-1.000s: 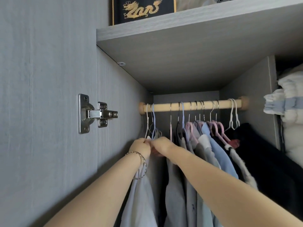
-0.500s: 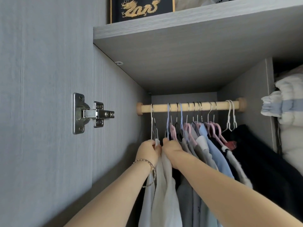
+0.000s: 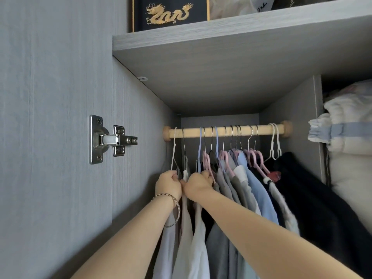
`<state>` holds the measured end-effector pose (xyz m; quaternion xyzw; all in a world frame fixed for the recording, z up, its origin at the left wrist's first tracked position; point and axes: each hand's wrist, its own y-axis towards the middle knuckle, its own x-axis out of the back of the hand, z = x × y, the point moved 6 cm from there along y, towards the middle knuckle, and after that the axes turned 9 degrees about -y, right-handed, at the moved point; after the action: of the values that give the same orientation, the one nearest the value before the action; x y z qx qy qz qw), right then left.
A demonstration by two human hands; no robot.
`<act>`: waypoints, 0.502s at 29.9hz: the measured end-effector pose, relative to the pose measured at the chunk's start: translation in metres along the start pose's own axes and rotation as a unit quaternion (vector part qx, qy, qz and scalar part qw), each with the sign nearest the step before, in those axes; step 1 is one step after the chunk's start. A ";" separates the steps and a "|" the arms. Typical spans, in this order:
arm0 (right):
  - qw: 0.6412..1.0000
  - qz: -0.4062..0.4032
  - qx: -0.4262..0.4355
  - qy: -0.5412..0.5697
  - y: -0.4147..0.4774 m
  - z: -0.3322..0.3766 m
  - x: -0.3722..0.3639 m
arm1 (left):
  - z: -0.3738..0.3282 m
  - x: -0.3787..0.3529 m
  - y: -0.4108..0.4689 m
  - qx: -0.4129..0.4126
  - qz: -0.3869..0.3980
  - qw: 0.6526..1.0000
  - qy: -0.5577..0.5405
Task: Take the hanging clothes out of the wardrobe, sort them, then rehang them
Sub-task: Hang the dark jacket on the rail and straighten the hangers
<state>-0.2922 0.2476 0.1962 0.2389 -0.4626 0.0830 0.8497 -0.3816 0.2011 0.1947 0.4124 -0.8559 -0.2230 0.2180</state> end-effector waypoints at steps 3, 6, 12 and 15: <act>0.999 -0.019 -0.006 0.045 -0.002 0.001 -0.003 | -0.001 0.002 -0.001 0.019 -0.013 0.999 -0.039; 0.996 -0.021 -0.028 0.077 -0.003 0.000 -0.005 | -0.003 0.002 -0.001 0.017 0.028 0.999 -0.029; 0.995 0.020 -0.056 0.074 -0.008 -0.001 -0.004 | -0.008 -0.003 -0.013 -0.032 0.097 0.989 0.110; 0.990 0.021 -0.061 0.124 -0.012 -0.007 -0.001 | -0.005 -0.014 -0.015 -0.028 0.127 0.985 0.113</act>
<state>-0.2830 0.2404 0.1880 0.1642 -0.3626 0.1018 0.9117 -0.3614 0.2023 0.1878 0.3164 -0.8648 -0.1688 0.3514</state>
